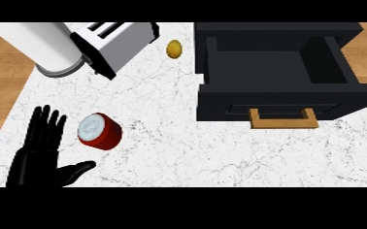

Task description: Pick up the can, place it into the drawer and close the drawer

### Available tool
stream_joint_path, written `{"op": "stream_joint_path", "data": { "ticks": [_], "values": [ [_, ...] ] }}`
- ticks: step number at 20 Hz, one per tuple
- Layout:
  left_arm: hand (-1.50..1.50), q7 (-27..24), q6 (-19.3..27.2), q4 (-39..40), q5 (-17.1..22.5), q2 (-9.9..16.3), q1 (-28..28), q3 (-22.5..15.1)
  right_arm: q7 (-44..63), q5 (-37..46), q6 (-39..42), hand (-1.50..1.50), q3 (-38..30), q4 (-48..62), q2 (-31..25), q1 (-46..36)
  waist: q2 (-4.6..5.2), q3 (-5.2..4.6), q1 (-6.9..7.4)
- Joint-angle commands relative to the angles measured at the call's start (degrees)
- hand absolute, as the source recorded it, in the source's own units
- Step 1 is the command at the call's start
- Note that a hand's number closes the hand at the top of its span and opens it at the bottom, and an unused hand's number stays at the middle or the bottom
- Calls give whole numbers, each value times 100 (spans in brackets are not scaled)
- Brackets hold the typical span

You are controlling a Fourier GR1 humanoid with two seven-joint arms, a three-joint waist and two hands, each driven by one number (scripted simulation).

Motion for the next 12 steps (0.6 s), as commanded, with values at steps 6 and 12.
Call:
{"op": "stream_joint_path", "data": {
  "ticks": [6,12],
  "values": [
    [-150,-1326,-97,1713,-162,27,-314,253,-20,-136,417,-150,-346,144,1,-26,0,0,-5],
    [-150,-1514,-321,2131,-24,209,-230,434,276,-146,374,-150,-339,-98,225,-113,-2,2,13]
  ]
}}
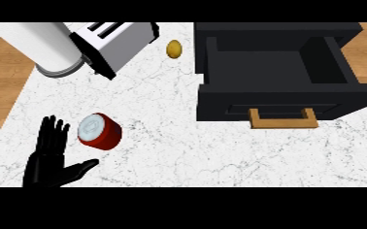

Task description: Pick up the can, place it into the drawer and close the drawer

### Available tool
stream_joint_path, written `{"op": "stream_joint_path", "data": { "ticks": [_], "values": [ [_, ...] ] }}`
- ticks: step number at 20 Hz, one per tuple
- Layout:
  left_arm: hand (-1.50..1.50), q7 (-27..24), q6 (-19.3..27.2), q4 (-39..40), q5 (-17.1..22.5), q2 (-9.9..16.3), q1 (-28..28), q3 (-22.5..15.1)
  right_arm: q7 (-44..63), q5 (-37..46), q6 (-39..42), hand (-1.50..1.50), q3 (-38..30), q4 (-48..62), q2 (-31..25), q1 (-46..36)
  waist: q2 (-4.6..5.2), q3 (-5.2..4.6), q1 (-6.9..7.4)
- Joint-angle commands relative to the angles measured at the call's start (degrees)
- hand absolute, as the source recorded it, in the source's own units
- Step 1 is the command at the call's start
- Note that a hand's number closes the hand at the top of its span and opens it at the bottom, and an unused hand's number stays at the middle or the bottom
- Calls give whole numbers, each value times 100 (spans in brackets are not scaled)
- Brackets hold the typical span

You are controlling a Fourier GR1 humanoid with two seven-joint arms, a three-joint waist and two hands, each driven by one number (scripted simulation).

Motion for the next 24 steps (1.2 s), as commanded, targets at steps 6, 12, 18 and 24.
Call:
{"op": "stream_joint_path", "data": {
  "ticks": [6,12,18,24],
  "values": [
    [-150,-542,-70,1522,-39,234,-740,223,122,-243,295,-150,-288,-253,222,207,-1,0,-28],
    [-150,-1156,-465,2534,24,178,-971,169,563,-606,273,-150,-462,-475,95,95,0,-2,-22],
    [-150,-1523,-630,3187,109,200,-1367,175,847,-473,108,-150,-407,-641,258,-119,2,-2,-12],
    [-150,-1420,-670,3604,418,184,-1732,297,561,-328,366,-150,-596,-44,158,-281,3,0,-10]
  ]
}}
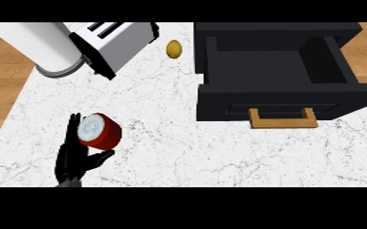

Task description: Pick up the can, place it into the drawer and close the drawer

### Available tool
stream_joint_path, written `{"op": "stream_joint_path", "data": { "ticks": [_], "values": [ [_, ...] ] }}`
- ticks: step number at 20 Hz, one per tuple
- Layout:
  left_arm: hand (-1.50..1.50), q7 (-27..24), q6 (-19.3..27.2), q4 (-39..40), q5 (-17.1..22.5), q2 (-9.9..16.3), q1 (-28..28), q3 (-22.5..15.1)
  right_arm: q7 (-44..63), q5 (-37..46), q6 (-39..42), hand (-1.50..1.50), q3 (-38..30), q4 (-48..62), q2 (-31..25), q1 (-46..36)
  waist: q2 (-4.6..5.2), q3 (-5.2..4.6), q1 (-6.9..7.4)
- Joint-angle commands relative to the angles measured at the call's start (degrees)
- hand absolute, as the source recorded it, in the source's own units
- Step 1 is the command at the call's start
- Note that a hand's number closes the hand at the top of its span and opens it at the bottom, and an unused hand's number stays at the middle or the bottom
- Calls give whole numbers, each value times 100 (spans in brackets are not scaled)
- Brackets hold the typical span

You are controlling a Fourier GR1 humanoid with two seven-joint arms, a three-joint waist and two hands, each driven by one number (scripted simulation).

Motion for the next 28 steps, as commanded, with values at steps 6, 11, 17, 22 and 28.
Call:
{"op": "stream_joint_path", "data": {
  "ticks": [6,11,17,22,28],
  "values": [
    [150,348,-724,299,438,203,-450,5,272,-397,112,-150,-38,-522,230,404,-12,3,-8],
    [150,235,-778,-43,420,171,-682,-158,-184,-80,108,-150,208,-157,233,468,-10,6,-11],
    [150,603,-805,-1346,539,29,-205,-482,63,-54,102,-150,18,-50,178,90,-15,8,58],
    [150,1535,371,-1702,365,-326,-778,-758,314,-307,-140,-150,144,-613,219,430,-21,8,27],
    [150,2121,1015,-2250,148,-458,-1009,-1081,-347,18,-39,-150,216,-125,234,524,-19,9,10]
  ]
}}
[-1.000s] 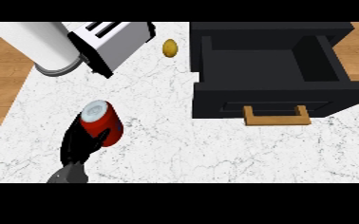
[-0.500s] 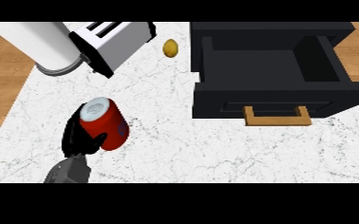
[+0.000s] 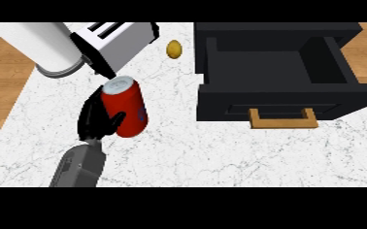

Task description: Pick up the can, place it into the drawer and close the drawer

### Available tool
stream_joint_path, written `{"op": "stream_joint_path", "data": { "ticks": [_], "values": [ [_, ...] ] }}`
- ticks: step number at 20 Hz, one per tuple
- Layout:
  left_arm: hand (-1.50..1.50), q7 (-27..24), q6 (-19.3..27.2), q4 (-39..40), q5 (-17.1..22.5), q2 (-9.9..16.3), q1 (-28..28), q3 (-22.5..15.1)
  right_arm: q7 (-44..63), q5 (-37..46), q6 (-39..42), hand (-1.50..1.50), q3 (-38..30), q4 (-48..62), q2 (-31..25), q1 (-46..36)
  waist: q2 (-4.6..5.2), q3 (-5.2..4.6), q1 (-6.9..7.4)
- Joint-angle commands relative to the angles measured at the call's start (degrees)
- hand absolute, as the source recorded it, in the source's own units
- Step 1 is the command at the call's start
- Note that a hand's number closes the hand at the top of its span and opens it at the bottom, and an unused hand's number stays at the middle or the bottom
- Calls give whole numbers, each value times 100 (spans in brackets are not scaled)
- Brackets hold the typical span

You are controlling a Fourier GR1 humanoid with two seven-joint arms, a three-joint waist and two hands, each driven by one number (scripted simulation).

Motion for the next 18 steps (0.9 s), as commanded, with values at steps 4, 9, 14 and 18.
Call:
{"op": "stream_joint_path", "data": {
  "ticks": [4,9,14,18],
  "values": [
    [150,586,646,-1086,-304,-118,-101,-624,-202,12,283,-150,-158,417,34,-96,1,2,7],
    [150,1389,1207,-1421,-385,-34,-840,-566,12,197,-101,-150,201,-60,38,-79,8,0,-5],
    [150,1765,1660,-1470,-485,-121,-1370,-762,-27,-434,182,-150,-344,173,-41,119,8,0,-34],
    [150,2367,2268,-2110,-671,-120,-1571,-1157,331,147,-262,-150,130,-87,32,-247,8,0,11]
  ]
}}
